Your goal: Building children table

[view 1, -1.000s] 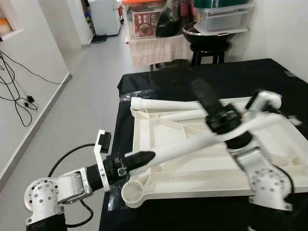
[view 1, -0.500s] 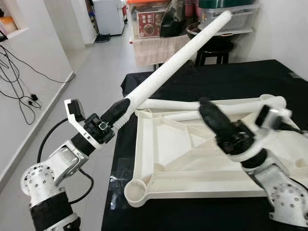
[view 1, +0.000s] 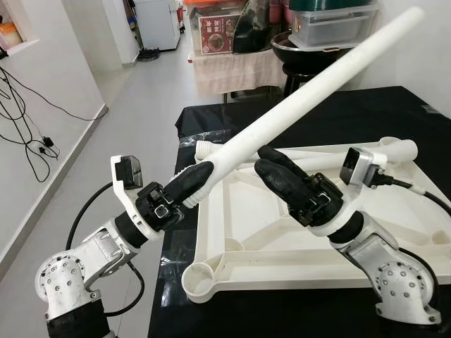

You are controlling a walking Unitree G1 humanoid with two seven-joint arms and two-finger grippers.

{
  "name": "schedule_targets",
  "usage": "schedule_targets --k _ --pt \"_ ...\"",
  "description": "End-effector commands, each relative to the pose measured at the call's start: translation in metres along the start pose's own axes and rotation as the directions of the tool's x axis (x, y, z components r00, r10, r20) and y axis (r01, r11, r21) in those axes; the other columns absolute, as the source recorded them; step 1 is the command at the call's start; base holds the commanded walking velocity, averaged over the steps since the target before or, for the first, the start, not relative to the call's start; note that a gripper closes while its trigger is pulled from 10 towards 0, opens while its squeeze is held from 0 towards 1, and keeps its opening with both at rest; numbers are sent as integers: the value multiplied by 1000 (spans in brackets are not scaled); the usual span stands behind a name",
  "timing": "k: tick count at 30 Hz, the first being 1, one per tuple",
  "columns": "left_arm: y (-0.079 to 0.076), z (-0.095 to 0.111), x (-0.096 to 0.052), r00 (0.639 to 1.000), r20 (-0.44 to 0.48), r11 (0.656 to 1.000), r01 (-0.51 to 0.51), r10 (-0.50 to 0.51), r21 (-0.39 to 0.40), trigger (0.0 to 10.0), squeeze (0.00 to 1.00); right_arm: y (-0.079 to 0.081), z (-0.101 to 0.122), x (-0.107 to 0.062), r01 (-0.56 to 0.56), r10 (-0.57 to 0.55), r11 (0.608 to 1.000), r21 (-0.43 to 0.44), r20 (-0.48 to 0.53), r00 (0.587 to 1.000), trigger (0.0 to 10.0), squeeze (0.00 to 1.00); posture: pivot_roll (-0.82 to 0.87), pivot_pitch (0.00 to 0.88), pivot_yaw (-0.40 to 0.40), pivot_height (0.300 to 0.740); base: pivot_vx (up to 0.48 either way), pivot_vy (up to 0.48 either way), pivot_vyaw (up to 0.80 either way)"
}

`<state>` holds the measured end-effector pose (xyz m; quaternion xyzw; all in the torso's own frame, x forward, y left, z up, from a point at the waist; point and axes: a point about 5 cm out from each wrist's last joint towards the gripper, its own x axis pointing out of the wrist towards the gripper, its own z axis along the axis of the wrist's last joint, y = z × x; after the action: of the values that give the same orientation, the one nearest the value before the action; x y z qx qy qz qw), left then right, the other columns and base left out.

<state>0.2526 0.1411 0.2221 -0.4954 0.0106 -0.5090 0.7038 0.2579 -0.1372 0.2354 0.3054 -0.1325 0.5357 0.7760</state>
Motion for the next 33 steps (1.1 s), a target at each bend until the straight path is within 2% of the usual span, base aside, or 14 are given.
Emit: schedule_targets --k 1,11,24,32,33 --pt "-9 -9 4 995 -53 996 81 -82 -21 0 0 2 -2 7 -13 13 1000 -7 -8 1000 10000 0 -54 12 56 740 0 0 0" --pt "-16 -16 6 987 -76 990 139 -141 -34 0 0 -3 -6 12 31 -32 999 -21 -28 999 10000 0 -55 10 53 740 0 0 0" --pt "-19 -21 4 985 -95 989 143 -147 -46 0 0 -8 -10 8 63 -64 998 -24 -38 997 10000 0 -54 9 54 740 0 0 0" --pt "-20 -29 1 979 -134 988 144 -151 -61 0 0 -7 -5 12 47 -47 999 -14 1 999 10000 0 -53 4 56 740 0 0 0" --pt "-19 -34 0 978 -145 988 137 -147 -73 0 0 -4 0 16 29 -29 1000 -2 30 999 10000 0 -54 3 53 740 0 0 0"
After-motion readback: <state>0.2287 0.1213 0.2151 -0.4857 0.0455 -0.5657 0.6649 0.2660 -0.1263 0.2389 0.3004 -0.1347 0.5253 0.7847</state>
